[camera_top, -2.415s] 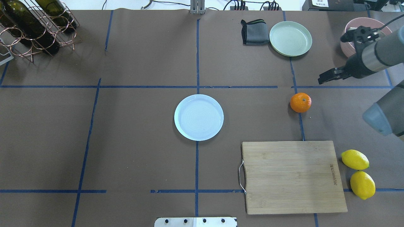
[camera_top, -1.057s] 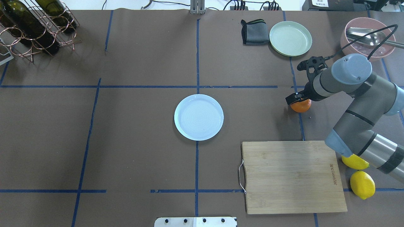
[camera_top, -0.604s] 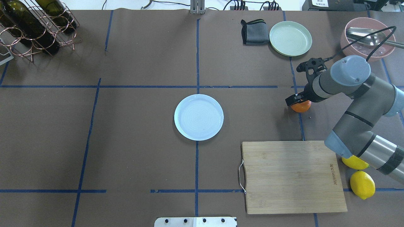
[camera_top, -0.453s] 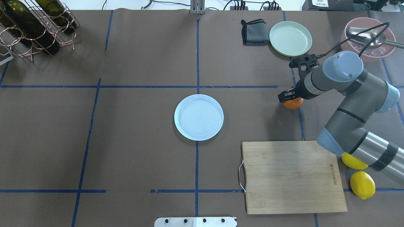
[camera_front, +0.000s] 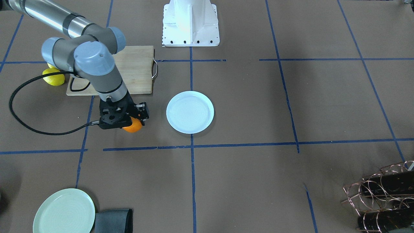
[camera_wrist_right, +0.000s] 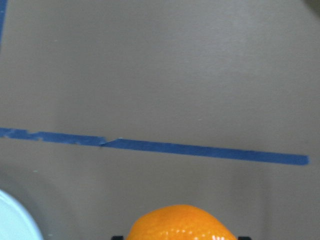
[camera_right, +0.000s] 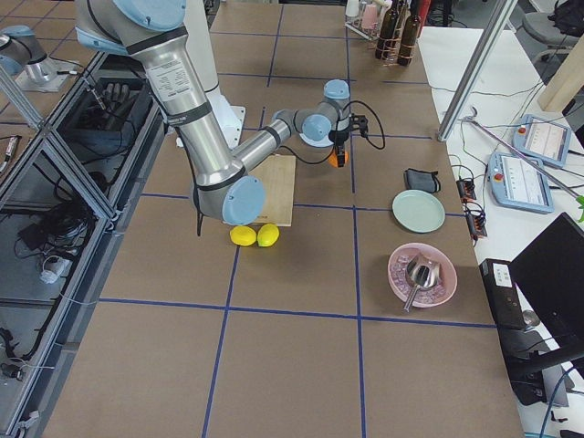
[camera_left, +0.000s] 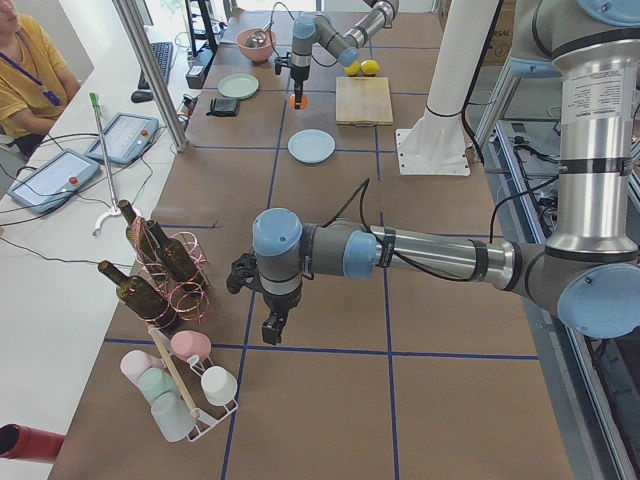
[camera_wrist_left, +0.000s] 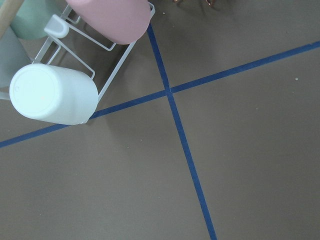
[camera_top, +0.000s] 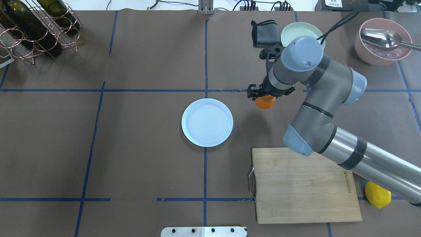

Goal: Pick orange to plate
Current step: 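Lift the orange with the right gripper and carry it over the plate, then lower the orange onto the light blue plate and open the right gripper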

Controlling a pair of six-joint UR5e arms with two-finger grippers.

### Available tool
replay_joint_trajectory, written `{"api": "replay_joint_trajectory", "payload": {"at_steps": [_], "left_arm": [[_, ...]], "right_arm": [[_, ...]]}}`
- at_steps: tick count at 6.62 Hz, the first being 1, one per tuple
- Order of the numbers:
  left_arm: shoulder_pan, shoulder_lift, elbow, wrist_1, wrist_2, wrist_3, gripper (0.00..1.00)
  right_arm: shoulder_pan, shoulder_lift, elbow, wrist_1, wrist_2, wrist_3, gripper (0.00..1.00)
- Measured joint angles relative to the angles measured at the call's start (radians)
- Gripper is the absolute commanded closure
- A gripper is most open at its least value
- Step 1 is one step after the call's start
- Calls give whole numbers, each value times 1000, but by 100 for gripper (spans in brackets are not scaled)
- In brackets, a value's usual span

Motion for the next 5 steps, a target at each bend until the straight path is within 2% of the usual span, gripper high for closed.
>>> {"api": "replay_joint_trajectory", "payload": {"at_steps": [2,3,4,5], "left_arm": [[0,2,1,1,-1,1,0],[0,2,1,2,-1,1,0],[0,2,1,2,-1,1,0],[-1,3,1,2,-1,1,0]], "right_arm": [[-103,200,-170,-17,-109,131,80],[-145,262,-249,-18,-162,162,70],[-171,284,-284,-25,-189,172,49],[-183,291,-293,-37,-198,175,0]]}}
